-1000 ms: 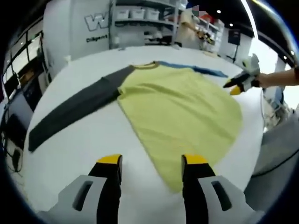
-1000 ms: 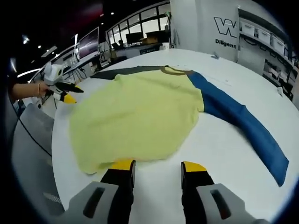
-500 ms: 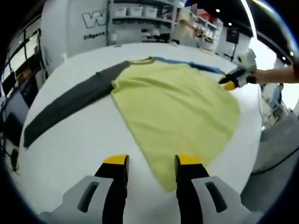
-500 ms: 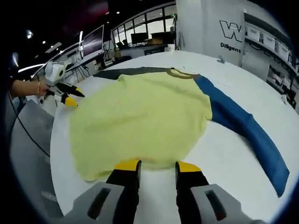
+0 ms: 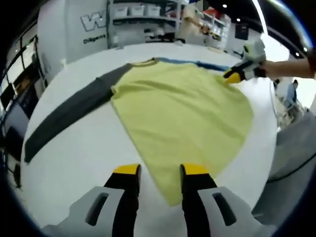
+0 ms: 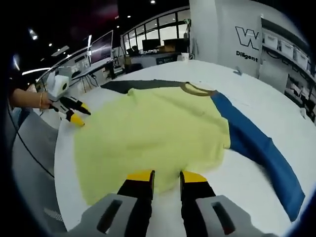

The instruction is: Fold the garment on the visible template until the final outline fits inside the template.

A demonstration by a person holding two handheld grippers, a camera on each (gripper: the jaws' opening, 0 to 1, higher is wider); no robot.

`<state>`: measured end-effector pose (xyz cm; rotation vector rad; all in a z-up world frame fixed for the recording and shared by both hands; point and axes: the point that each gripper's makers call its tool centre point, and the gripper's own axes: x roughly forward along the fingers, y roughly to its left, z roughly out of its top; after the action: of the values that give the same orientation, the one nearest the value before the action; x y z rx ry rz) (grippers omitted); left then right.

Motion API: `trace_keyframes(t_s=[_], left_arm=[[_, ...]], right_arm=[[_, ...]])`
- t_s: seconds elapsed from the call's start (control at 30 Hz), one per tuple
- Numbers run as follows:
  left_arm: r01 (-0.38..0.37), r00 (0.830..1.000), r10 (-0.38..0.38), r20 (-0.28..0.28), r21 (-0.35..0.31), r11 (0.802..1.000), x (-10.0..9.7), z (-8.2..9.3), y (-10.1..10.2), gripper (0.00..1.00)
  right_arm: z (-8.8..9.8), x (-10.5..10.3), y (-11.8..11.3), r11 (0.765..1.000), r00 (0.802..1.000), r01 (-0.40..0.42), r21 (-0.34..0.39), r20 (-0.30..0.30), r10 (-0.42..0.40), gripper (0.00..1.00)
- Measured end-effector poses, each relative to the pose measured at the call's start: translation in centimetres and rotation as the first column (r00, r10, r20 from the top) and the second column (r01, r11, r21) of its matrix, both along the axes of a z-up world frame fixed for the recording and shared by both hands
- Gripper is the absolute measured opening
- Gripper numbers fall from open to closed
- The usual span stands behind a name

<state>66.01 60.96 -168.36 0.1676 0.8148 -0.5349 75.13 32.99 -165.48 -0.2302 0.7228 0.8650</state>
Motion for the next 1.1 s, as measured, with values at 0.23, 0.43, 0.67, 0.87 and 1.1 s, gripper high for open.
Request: trace_keyframes(t_s=[0.23, 0.43, 0.67, 0.87, 1.1], left_arm=[[-0.008, 1.0, 0.008, 0.003, 0.003, 1.0, 0.1, 0.1, -0.2, 0.25], [-0.01, 1.0, 0.01, 0.007, 0.005, 1.0, 0.2, 0.2, -0.2, 0.25], [-0.011, 1.0, 0.011, 0.007, 0.005, 1.0, 0.3, 0.2, 0.0, 0.22], [-0.013, 1.0, 0.013, 0.005, 0.004, 1.0, 0.3, 0.3, 0.1, 0.21], [-0.015, 1.0, 0.015, 0.003, 0.003, 1.0, 0.3, 0.3, 0.2, 0.2]], right_arm=[[-0.3, 0.1, 3.0, 0.999, 0.999, -0.042, 0.004, -0.016, 0.043, 0.18], [-1.2, 0.0, 4.8, 0.995, 0.995, -0.098, -0.001, -0.033, 0.097, 0.24], [-1.7, 0.1, 4.2, 0.995, 0.993, -0.103, 0.002, -0.061, 0.103, 0.25], [-1.7, -0.9, 4.1, 0.987, 0.986, -0.16, -0.018, -0.058, 0.159, 0.28], [-1.3, -1.6, 3.3, 0.985, 0.984, -0.173, -0.018, -0.049, 0.172, 0.3]])
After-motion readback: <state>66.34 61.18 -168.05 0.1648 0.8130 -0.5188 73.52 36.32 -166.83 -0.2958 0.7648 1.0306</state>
